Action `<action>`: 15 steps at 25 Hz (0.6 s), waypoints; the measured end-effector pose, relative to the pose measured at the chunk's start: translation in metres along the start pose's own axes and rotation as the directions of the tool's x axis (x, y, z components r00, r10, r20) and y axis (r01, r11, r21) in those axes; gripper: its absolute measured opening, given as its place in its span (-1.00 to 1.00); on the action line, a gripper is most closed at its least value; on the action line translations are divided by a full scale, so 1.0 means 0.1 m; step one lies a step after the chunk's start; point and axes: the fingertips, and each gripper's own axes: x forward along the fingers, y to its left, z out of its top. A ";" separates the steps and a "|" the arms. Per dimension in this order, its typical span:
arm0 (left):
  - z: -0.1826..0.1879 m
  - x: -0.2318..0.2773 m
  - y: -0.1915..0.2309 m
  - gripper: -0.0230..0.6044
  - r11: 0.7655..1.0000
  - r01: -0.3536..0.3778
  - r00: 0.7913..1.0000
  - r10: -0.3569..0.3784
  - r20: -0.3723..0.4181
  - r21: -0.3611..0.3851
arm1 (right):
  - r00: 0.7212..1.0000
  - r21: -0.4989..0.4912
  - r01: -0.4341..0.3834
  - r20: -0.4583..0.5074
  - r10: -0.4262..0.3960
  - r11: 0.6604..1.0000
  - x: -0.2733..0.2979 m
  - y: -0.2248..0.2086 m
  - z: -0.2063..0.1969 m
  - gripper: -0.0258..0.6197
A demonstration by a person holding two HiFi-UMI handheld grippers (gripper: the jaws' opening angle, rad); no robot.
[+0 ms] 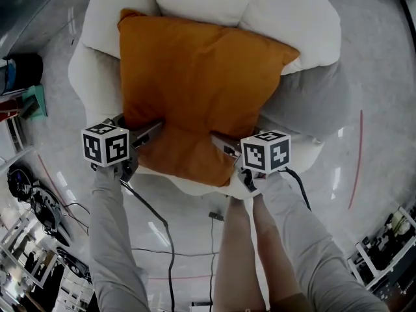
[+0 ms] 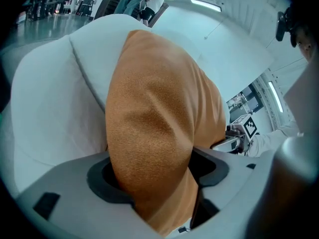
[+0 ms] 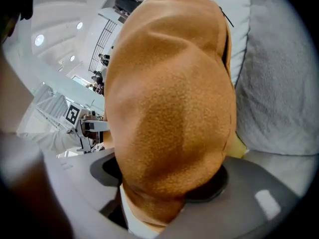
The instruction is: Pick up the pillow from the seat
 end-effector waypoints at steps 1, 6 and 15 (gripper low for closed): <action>0.01 -0.02 -0.02 0.20 1.000 0.003 1.000 -0.003 0.002 0.000 | 1.000 -0.003 0.008 0.000 -0.008 1.000 -0.03 0.02 0.01 0.04; 0.09 -0.19 -0.25 0.20 1.000 0.016 0.999 -0.017 0.035 0.017 | 0.999 -0.039 0.039 0.023 -0.038 0.998 -0.29 0.17 0.06 0.04; 0.16 -0.65 -0.75 0.19 0.999 0.022 0.995 -0.019 0.103 -0.023 | 0.997 -0.183 0.071 0.007 -0.070 0.981 -0.88 0.54 0.27 0.04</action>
